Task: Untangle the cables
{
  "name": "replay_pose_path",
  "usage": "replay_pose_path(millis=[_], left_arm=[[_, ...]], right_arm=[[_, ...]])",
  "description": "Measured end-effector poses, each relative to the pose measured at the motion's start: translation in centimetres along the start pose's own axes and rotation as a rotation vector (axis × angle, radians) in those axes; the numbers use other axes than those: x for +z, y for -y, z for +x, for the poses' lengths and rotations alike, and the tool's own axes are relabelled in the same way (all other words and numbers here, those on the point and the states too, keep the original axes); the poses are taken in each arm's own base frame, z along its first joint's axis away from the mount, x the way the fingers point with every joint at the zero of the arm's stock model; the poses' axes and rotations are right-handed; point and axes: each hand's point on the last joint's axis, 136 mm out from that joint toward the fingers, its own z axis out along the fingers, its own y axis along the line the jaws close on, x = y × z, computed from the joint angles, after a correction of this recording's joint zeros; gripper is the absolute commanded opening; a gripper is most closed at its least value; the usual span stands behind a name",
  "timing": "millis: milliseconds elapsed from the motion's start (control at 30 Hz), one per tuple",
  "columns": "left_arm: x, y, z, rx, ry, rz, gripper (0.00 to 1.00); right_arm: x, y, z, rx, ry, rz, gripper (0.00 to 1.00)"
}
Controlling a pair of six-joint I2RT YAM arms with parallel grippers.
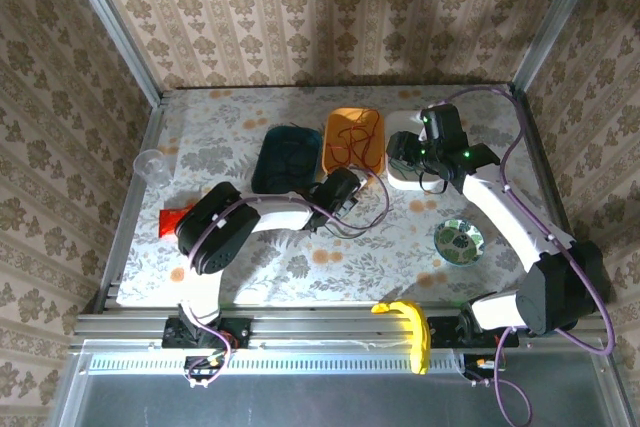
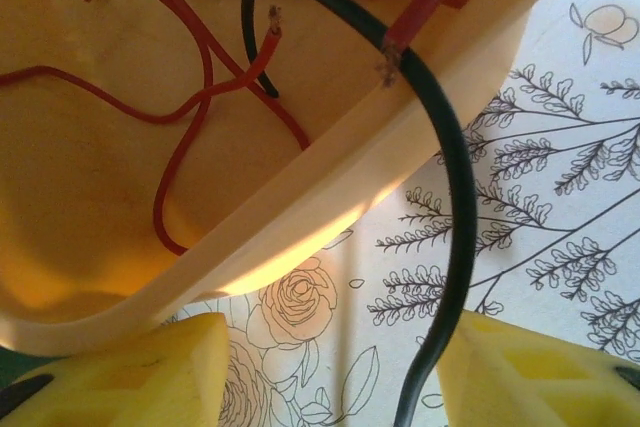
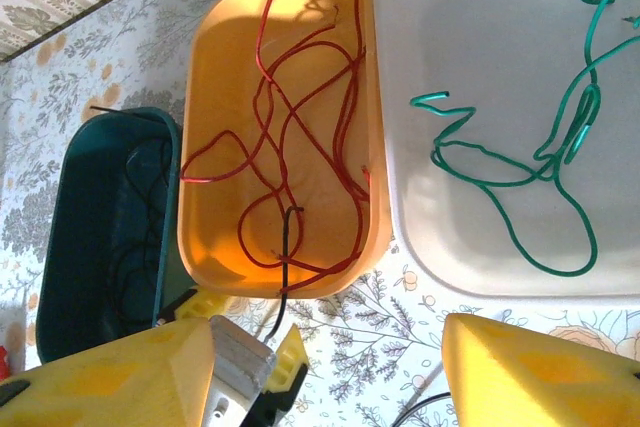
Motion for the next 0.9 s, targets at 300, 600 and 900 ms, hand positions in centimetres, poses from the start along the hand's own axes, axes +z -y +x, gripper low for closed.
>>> replay_pose_path(millis=[300,600,900], left_arm=[[-2.0,1.2,-1.8,0.067,0.091,0.016,0.00],[-14.5,-2.0,-9.6,-0.025,0.395,0.060,0.00],[-18.4,-11.6,-10.7,-0.173,0.467,-0.072,0.00]], right_arm=[[-0.5,0.1,0.2,0.006,0.011,-0.008,0.63],[-0.5,0.1,0.3,0.025,0.020,-0.014,0.63],[-0.2,0.0,0.1,0.027,0.028,-0.022,0.62]])
